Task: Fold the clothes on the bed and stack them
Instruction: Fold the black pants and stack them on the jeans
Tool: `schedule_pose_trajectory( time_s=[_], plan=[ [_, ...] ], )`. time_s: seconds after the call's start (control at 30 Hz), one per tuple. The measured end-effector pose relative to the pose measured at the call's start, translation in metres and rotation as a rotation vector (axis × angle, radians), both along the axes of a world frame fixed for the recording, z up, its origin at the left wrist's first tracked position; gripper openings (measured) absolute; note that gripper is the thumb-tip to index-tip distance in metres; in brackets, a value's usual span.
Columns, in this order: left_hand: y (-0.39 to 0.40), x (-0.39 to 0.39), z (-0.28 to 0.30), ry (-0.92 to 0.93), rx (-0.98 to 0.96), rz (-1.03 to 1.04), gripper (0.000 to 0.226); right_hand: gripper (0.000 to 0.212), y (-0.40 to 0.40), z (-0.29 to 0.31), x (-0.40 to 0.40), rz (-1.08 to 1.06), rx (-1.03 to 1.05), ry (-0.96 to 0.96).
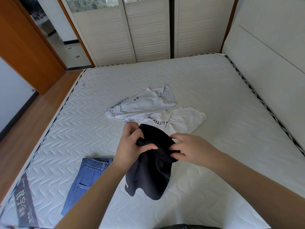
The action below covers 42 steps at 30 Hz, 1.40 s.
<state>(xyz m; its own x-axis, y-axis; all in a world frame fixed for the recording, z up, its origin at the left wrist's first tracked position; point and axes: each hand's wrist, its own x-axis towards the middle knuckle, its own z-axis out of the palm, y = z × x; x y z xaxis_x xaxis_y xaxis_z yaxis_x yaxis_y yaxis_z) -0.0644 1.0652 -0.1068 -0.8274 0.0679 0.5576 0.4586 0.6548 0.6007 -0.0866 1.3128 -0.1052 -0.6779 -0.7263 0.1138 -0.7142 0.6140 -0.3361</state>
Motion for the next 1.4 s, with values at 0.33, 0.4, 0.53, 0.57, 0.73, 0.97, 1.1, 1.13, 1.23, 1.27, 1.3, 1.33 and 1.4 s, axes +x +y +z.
schedule_pose_trajectory(
  time_s=[0.33, 0.4, 0.53, 0.57, 0.73, 0.97, 1.1, 1.13, 1.23, 1.27, 1.3, 1.33, 1.4],
  plan=[
    [0.006, -0.002, -0.007, -0.012, 0.018, 0.034, 0.049, 0.025, -0.022, -0.014, -0.007, -0.092, 0.284, 0.050],
    [0.002, -0.003, -0.005, -0.026, 0.032, 0.020, 0.049, 0.026, -0.018, -0.016, -0.008, -0.136, 0.173, 0.053],
    [-0.009, -0.007, -0.005, -0.096, 0.007, -0.040, 0.052, 0.022, -0.009, -0.017, -0.006, -0.141, -0.083, 0.097],
    [-0.011, -0.009, -0.006, -0.106, -0.009, -0.067, 0.052, 0.027, -0.007, -0.017, -0.005, -0.149, -0.123, 0.097],
    [-0.020, -0.011, -0.009, -0.217, -0.045, -0.160, 0.055, 0.048, -0.004, -0.017, -0.004, -0.213, -0.243, 0.077],
    [-0.035, -0.017, -0.010, -0.322, -0.159, -0.281, 0.042, 0.037, 0.011, -0.023, -0.010, -0.217, -0.309, 0.021],
    [-0.035, -0.019, -0.009, -0.328, -0.166, -0.309, 0.039, 0.022, 0.020, -0.029, -0.014, -0.240, -0.333, -0.103],
    [-0.033, -0.020, -0.008, -0.335, -0.131, -0.297, 0.036, 0.023, 0.022, -0.029, -0.013, -0.229, -0.346, -0.089],
    [-0.027, -0.021, -0.005, -0.358, -0.016, -0.263, 0.027, 0.032, 0.026, -0.025, -0.012, -0.107, -0.392, 0.001],
    [-0.026, -0.021, -0.003, -0.354, -0.016, -0.253, 0.026, 0.037, 0.028, -0.025, -0.012, -0.060, -0.384, 0.022],
    [-0.024, -0.022, -0.001, -0.345, -0.028, -0.242, 0.026, 0.042, 0.030, -0.025, -0.014, -0.024, -0.370, 0.032],
    [-0.023, -0.021, 0.002, -0.335, -0.040, -0.234, 0.025, 0.048, 0.031, -0.026, -0.015, -0.006, -0.355, 0.040],
    [-0.021, -0.022, 0.004, -0.324, -0.056, -0.217, 0.027, 0.054, 0.033, -0.027, -0.017, -0.017, -0.326, 0.083]
  ],
)
